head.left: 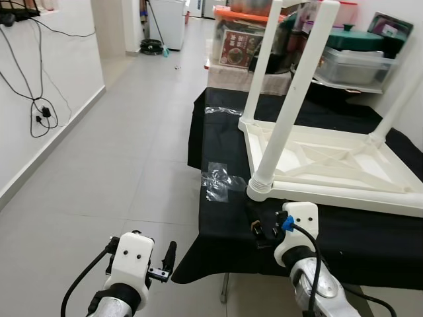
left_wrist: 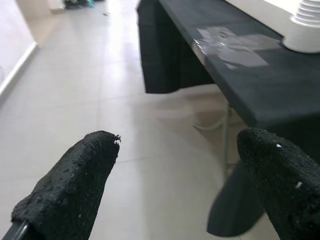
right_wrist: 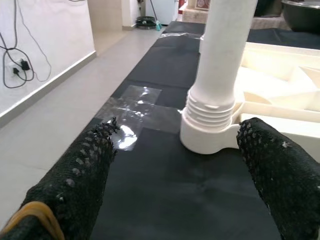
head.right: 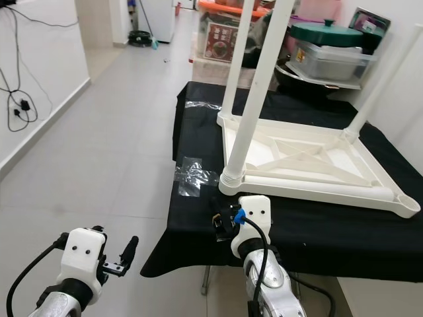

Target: Building children table

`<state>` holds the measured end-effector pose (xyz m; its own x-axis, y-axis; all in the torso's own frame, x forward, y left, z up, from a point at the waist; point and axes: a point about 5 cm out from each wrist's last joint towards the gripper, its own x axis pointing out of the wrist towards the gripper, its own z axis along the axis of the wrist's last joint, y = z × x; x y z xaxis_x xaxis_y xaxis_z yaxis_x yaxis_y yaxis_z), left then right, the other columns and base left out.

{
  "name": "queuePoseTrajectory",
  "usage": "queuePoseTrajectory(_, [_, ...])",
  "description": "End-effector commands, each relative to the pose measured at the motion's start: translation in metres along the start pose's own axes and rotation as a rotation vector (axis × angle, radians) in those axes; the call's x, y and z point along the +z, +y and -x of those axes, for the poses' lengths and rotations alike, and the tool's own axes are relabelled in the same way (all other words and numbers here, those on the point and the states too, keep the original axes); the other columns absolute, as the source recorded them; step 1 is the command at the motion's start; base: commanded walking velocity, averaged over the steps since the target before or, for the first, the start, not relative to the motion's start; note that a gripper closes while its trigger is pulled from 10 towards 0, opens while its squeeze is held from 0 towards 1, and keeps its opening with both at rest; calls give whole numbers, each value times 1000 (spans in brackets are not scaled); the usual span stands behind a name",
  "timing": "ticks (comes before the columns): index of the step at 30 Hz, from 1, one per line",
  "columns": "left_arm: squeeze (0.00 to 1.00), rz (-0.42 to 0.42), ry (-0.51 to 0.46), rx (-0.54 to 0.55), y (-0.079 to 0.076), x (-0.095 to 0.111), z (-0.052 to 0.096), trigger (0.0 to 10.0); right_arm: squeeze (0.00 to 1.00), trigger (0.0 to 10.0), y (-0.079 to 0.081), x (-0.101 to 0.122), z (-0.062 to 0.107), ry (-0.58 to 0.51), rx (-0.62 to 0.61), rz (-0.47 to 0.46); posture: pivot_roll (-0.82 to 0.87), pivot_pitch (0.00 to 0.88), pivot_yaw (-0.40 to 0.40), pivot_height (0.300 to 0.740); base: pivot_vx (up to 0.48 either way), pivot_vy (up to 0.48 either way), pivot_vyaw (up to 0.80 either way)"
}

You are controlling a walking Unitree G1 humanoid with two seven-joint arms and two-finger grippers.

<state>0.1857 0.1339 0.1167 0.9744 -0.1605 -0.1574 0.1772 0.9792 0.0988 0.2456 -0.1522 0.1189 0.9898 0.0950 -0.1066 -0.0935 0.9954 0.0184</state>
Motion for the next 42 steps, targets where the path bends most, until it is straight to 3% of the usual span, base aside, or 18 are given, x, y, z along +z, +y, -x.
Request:
queuePoseTrajectory(1, [0, 2, 8, -9, -3, -3, -1, 10000, 0, 10000, -11, 1, -2, -8, -50, -11, 107, 0, -108, 740, 0, -435, 0])
queuePoseTrajectory(10, [0, -9, 21, -3, -2, -5, -3, 10000, 0, 10000, -22, -1, -3, -8, -117, 4, 108, 0, -108, 740, 0, -336, 0])
queuePoseTrajectory(12, [0, -11, 24, 2, -1, -6, -3, 10000, 0, 10000, -28, -2, -3, -5, -142, 19, 107, 0, -107, 740, 0, 0, 0])
queuePoseTrajectory(14, [0, 6, 25, 16, 1, -7, -5, 10000, 0, 10000, -50, -3, -7, 5, -235, 23, 105, 0, -110, 740, 0, 0, 0])
queuePoseTrajectory(16, [0, 6, 25, 16, 1, -7, -5, 10000, 0, 10000, -50, -3, -7, 5, -235, 23, 105, 0, -110, 740, 0, 0, 0])
queuePoseTrajectory(18, [0, 11, 16, 36, 3, -5, -5, 10000, 0, 10000, -57, 0, -11, -8, -254, 25, 101, 0, -104, 740, 0, 0, 0])
queuePoseTrajectory(19, [0, 35, -10, 88, 12, 0, -8, 10000, 0, 10000, -60, 10, -24, -51, -237, -2, 104, 4, -110, 740, 0, 0, 0])
queuePoseTrajectory(22, [0, 39, -19, 106, 15, 2, -8, 10000, 0, 10000, -60, 13, -28, -63, -225, -7, 104, 4, -110, 740, 0, 0, 0])
queuePoseTrajectory(24, [0, 31, -30, 121, 18, 5, -9, 10000, 0, 10000, -57, 16, -33, -72, -202, -3, 111, 8, -113, 740, 0, 0, 0])
queuePoseTrajectory(29, [0, 6, -68, 200, 31, 13, -9, 10000, 0, 10000, -44, 22, -49, -98, -55, -102, 123, 12, -122, 740, 0, 0, 0])
queuePoseTrajectory(30, [0, 0, -75, 213, 35, 15, -9, 10000, 0, 10000, -37, 23, -58, -65, 58, -125, 129, 18, -120, 740, 0, 0, 0])
queuePoseTrajectory(32, [0, -2, -76, 208, 35, 15, -9, 10000, 0, 10000, -36, 22, -62, -45, 102, -127, 129, 18, -120, 740, 0, 0, 0])
queuePoseTrajectory(34, [0, 6, -77, 199, 34, 16, -9, 10000, 0, 10000, -36, 24, -65, -43, 140, -113, 131, 24, -124, 740, 0, 0, 0])
queuePoseTrajectory(35, [0, 46, -80, 142, 25, 16, -10, 10000, 0, 10000, -46, 35, -74, -53, 207, -81, 129, 32, -122, 740, 0, 0, 0])
queuePoseTrajectory(38, [0, 67, -77, 96, 19, 16, -10, 10000, 0, 10000, -51, 39, -78, -54, 226, -70, 127, 34, -123, 740, 0, 0, 0])
queuePoseTrajectory(39, [0, 89, -73, 37, 11, 16, -9, 10000, 1000, 10000, -59, 45, -80, -61, 243, -54, 127, 44, -125, 740, 0, 0, 0])
queuePoseTrajectory(42, [0, 91, -73, -25, 0, 16, -5, 10000, 1000, 10000, -69, 55, -80, -80, 283, -24, 127, 52, -123, 740, 0, 0, 0])
